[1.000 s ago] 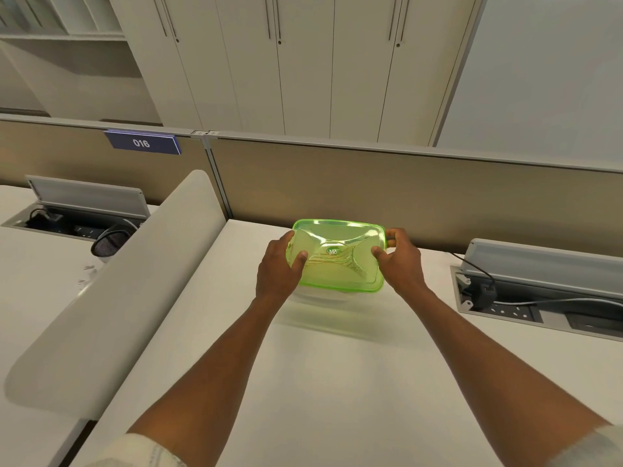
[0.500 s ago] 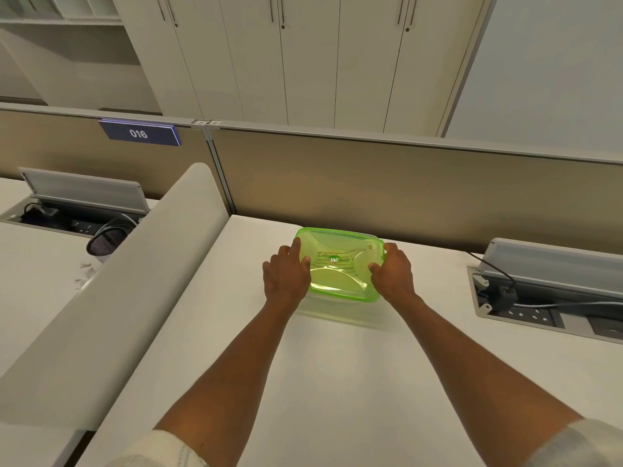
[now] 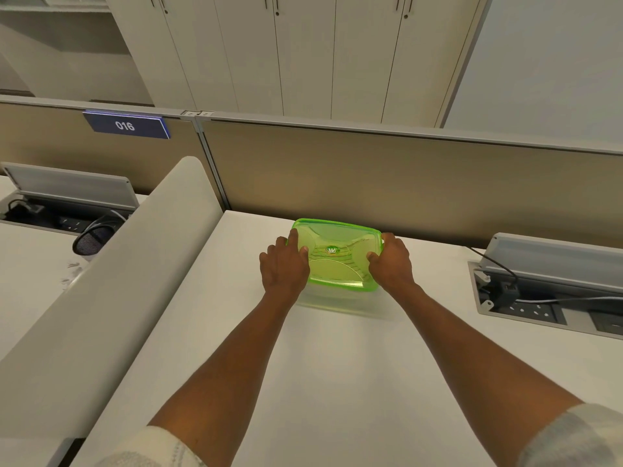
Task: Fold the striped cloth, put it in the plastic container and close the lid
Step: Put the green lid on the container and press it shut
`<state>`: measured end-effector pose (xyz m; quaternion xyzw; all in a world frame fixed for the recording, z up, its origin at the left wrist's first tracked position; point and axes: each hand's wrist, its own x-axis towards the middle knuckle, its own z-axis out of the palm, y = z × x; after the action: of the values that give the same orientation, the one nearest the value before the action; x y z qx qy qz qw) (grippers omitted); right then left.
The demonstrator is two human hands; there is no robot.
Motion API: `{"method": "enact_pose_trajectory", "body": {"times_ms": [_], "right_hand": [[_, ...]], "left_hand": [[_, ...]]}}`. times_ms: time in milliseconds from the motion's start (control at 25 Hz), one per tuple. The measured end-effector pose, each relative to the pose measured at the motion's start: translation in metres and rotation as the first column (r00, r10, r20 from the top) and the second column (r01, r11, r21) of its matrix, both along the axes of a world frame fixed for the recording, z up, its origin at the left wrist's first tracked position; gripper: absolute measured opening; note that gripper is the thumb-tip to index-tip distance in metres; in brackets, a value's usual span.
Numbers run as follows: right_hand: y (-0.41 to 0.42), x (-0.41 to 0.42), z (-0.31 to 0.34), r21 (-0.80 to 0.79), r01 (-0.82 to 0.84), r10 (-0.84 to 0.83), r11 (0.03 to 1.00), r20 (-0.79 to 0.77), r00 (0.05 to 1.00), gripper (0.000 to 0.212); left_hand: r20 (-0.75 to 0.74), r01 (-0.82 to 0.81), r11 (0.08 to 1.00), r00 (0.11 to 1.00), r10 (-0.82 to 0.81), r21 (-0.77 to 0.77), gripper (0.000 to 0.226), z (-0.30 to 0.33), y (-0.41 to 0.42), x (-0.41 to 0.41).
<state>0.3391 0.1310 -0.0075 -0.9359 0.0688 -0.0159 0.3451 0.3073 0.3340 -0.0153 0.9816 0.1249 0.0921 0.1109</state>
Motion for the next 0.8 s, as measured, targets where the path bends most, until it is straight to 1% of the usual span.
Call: {"method": "enact_pose_trajectory", "body": {"times_ms": [160,360,520,600,800], "right_hand": [[0.000,0.006,-0.001,-0.029,-0.029,0.029,0.999,-0.011,1.000,0.041],[0.000,0.010,-0.004,-0.081,-0.051,0.051,0.995,-0.004,0.999,0.040],[0.002,0.012,-0.007,-0.096,-0.053,0.050,0.994,-0.040,0.998,0.042],[0.003,0.011,-0.010,-0.113,-0.070,0.065,0.991,-0.055,0.996,0.047],[0.004,0.004,-0.016,-0.175,-0.077,0.061,0.982,-0.094,0.994,0.075]], "left_hand": [[0.001,-0.015,1.000,1.000,0.015,-0.022,0.045,-0.005,0.000,0.001],[-0.003,-0.011,0.990,1.000,0.011,-0.142,0.046,-0.009,-0.001,0.004],[-0.019,-0.026,0.977,1.000,0.022,-0.213,0.050,-0.014,-0.003,-0.001],[-0.036,-0.033,0.969,0.999,0.025,-0.244,0.050,-0.015,-0.001,-0.003],[-0.090,-0.046,0.961,0.996,0.023,-0.274,0.053,-0.015,-0.001,-0.005]]}}
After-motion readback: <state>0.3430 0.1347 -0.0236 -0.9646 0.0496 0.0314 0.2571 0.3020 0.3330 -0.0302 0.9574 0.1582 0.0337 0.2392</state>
